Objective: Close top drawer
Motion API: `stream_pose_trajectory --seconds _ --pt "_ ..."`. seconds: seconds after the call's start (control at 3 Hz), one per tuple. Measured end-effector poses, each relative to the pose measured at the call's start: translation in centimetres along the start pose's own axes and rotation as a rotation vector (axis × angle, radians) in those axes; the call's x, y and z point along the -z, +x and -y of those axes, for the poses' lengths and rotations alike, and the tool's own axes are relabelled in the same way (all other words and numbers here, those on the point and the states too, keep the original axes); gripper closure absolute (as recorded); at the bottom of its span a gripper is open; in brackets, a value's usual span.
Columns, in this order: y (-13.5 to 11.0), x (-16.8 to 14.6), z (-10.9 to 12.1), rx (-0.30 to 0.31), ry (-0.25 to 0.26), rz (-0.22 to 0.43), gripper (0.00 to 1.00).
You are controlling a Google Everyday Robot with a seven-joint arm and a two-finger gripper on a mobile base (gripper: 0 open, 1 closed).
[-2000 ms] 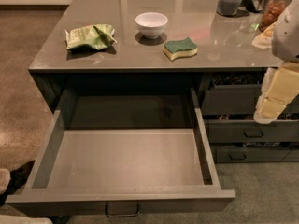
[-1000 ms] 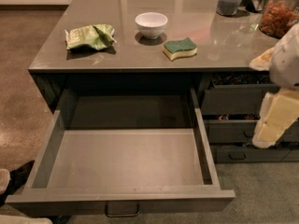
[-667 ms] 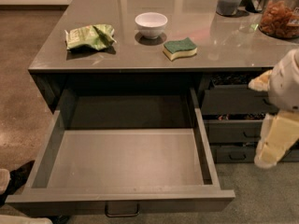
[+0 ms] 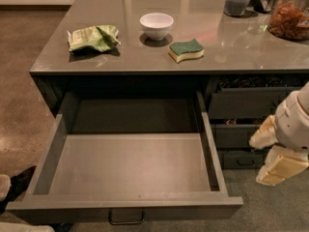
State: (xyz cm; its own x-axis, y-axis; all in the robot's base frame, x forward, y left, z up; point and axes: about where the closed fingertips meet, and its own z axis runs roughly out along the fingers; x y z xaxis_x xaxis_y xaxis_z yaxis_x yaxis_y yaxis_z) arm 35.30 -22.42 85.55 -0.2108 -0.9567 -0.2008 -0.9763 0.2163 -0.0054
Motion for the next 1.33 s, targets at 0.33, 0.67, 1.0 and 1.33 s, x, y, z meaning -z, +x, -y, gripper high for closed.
stream_pose_trajectory --seconds 0.33,0.67,1.0,1.33 --pt "1.0 -2.5 -1.6 0.013 -0.036 0.012 0.65" --pt "2.4 -6.6 -2.1 0.001 -0.024 0.053 0.96" --pt "3.1 -9.3 -2.1 -0.012 -0.015 0.075 1.00" --pt "3.0 -9.3 -2.1 -0.008 -0.022 0.078 1.00"
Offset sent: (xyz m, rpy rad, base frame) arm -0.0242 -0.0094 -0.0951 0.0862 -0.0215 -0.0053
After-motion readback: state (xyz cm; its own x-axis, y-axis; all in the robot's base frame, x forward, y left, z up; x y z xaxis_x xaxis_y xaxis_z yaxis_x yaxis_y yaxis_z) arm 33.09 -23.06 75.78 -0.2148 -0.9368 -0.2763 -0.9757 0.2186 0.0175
